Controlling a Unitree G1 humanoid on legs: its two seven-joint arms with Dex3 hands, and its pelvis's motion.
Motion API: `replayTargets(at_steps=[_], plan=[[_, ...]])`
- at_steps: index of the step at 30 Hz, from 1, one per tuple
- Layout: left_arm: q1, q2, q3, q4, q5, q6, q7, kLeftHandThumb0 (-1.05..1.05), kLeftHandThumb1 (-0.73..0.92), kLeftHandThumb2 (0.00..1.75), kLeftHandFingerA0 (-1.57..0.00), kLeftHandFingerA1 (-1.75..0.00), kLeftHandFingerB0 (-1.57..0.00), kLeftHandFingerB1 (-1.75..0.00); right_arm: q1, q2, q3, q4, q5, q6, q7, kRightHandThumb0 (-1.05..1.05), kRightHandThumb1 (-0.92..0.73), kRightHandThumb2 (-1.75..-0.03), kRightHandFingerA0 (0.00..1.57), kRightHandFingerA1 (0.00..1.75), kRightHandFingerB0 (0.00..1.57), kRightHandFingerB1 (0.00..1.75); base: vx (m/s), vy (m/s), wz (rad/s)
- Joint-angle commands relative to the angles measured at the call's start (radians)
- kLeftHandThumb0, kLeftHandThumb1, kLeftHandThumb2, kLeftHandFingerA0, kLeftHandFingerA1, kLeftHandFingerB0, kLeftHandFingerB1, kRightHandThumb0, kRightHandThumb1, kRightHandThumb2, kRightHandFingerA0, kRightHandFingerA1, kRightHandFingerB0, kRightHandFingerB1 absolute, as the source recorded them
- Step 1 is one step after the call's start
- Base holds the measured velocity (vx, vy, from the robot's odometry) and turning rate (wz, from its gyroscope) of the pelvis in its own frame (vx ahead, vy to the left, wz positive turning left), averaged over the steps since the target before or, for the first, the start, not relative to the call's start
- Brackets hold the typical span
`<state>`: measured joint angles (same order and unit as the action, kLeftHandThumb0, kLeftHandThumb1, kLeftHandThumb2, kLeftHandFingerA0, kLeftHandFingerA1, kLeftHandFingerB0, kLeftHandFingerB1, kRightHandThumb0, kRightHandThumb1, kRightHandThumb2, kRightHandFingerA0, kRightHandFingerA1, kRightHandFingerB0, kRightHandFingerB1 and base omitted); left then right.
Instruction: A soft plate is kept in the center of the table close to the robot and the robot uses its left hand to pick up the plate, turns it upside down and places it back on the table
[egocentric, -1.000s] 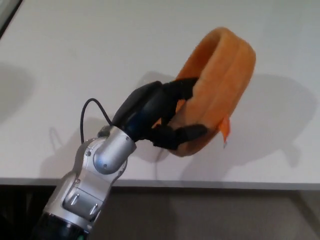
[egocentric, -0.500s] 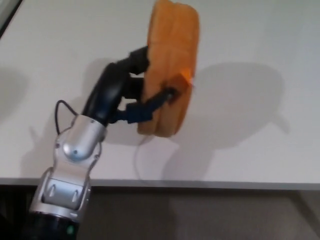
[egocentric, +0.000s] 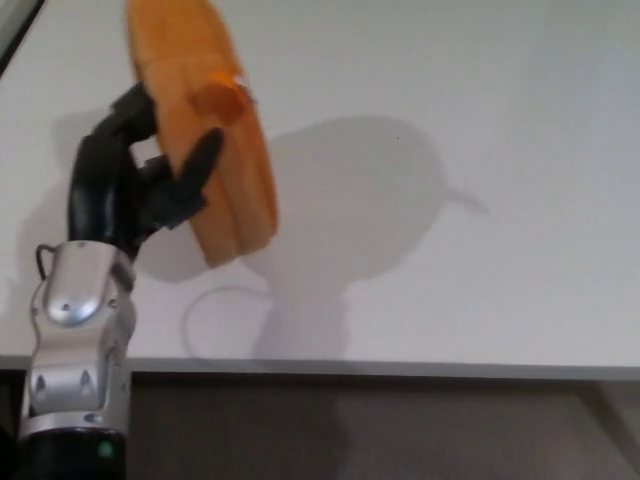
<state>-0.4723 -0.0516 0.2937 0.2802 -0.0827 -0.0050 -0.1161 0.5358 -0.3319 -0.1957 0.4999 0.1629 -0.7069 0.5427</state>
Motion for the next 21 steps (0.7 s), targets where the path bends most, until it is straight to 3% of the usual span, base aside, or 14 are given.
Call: replayTargets(at_steps=[1, 4, 5, 6, 9, 10, 11, 12, 14, 15, 16, 18, 19, 21], plan=[[-0.082, -0.138, 0.7, 0.173, -0.986, 0.04, 0.464, -0.33, 0.71, 0.68, -1.11, -1.75, -0.43, -0.8, 0.038, -0.042, -0.011, -0.035, -0.04, -0.034, -0.017, -0.68, -0.86, -0.66, 0.59, 0.5, 0.45, 0.33, 0.0, 0.0, 0.0], [-0.088, -0.128, 0.719, 0.186, -0.944, 0.058, 0.482, -0.33, 0.66, 0.72, -1.13, -1.75, -0.49, -0.88, 0.036, -0.044, -0.012, -0.045, -0.039, -0.031, -0.017, -0.66, -0.85, -0.66, 0.6, 0.5, 0.45, 0.33, 0.0, 0.0, 0.0], [-0.094, -0.126, 0.727, 0.192, -0.939, 0.072, 0.495, -0.32, 0.68, 0.68, -1.16, -1.75, -0.5, -1.33, 0.038, -0.046, -0.011, -0.054, -0.032, -0.016, -0.012, -0.65, -0.85, -0.66, 0.59, 0.5, 0.44, 0.33, 0.0, 0.0, 0.0], [-0.097, -0.124, 0.737, 0.2, -0.922, 0.086, 0.524, -0.35, 0.68, 0.75, -1.17, -1.75, -0.43, -0.91, 0.041, -0.046, -0.011, -0.064, -0.029, -0.004, -0.01, -0.67, -0.84, -0.66, 0.59, 0.49, 0.44, 0.33, 0.0, 0.0, 0.0], [-0.087, -0.14, 0.751, 0.204, -0.875, 0.098, 0.585, -0.41, 0.52, 0.98, -1.36, -1.43, -0.37, -0.7, 0.052, -0.04, -0.008, -0.086, -0.018, 0.012, -0.006, -0.68, -0.84, -0.66, 0.59, 0.49, 0.43, 0.33, 0.0, 0.0, 0.0], [-0.082, -0.145, 0.759, 0.213, -0.869, 0.101, 0.587, -0.41, 0.51, 1.01, -1.34, -1.43, -0.56, -0.93, 0.054, -0.042, -0.008, -0.087, -0.017, 0.008, -0.003, -0.65, -0.68, -1.04, 0.5, 0.6, 0.35, 0.5, 0.0, 0.0, 0.0], [-0.076, -0.149, 0.771, 0.224, -0.867, 0.114, 0.589, -0.41, 0.51, 1.01, -1.34, -1.43, -0.56, -0.93, 0.054, -0.047, -0.009, -0.087, -0.017, 0.004, 0.002, -0.65, -0.68, -1.04, 0.5, 0.6, 0.35, 0.5, 0.0, 0.0, 0.0], [-0.076, -0.151, 0.78, 0.23, -0.862, 0.115, 0.59, -0.29, 0.63, 0.83, -1.12, -1.75, -0.45, -1.39, 0.052, -0.044, -0.008, -0.086, -0.009, 0.006, 0.006, -0.65, -0.67, -1.03, 0.51, 0.61, 0.35, 0.5, 0.0, 0.0, 0.0], [-0.08, -0.151, 0.794, 0.239, -0.853, 0.122, 0.597, -0.27, 0.6, 0.85, -1.12, -1.75, -0.45, -1.47, 0.048, -0.042, -0.007, -0.085, -0.007, 0.009, 0.006, -0.66, -0.84, -0.65, 0.57, 0.49, 0.44, 0.33, 0.0, 0.0, 0.0], [-0.084, -0.148, 0.801, 0.25, -0.849, 0.128, 0.595, -0.26, 0.6, 0.87, -1.12, -1.75, -0.4, -1.38, 0.044, -0.042, -0.007, -0.086, -0.009, 0.008, 0.004, -0.65, -0.67, -1.04, 0.51, 0.61, 0.35, 0.5, 0.0, 0.0, 0.0], [-0.089, -0.143, 0.811, 0.267, -0.843, 0.136, 0.591, -0.26, 0.6, 0.87, -1.12, -1.75, -0.4, -1.38, 0.041, -0.043, -0.008, -0.086, -0.011, 0.008, 0.002, -0.65, -0.67, -1.04, 0.51, 0.61, 0.35, 0.5, 0.0, 0.0, 0.0], [-0.073, -0.143, 0.804, 0.272, -0.801, 0.189, 0.595, -0.41, 0.5, 1.02, -1.36, -1.43, -0.28, -0.69, 0.04, -0.046, -0.008, -0.088, -0.022, 0.019, -0.006, -0.68, -0.84, -0.65, 0.56, 0.47, 0.42, 0.33, 0.0, 0.0, 0.0], [-0.071, -0.135, 0.804, 0.281, -0.785, 0.216, 0.603, -0.32, 0.63, 0.86, -1.19, -1.75, -0.27, -0.69, 0.04, -0.046, -0.008, -0.089, -0.026, 0.016, -0.008, -0.68, -0.84, -0.66, 0.57, 0.49, 0.41, 0.33, 0.0, 0.0, 0.0], [-0.064, -0.104, 0.803, 0.312, -0.743, 0.304, 0.633, -0.33, 0.64, 0.81, -1.17, -1.74, -0.22, -0.62, 0.037, -0.046, -0.009, -0.083, -0.029, 0.008, -0.009, -0.69, -0.84, -0.66, 0.57, 0.48, 0.41, 0.33, 0.0, 0.0, 0.0]])
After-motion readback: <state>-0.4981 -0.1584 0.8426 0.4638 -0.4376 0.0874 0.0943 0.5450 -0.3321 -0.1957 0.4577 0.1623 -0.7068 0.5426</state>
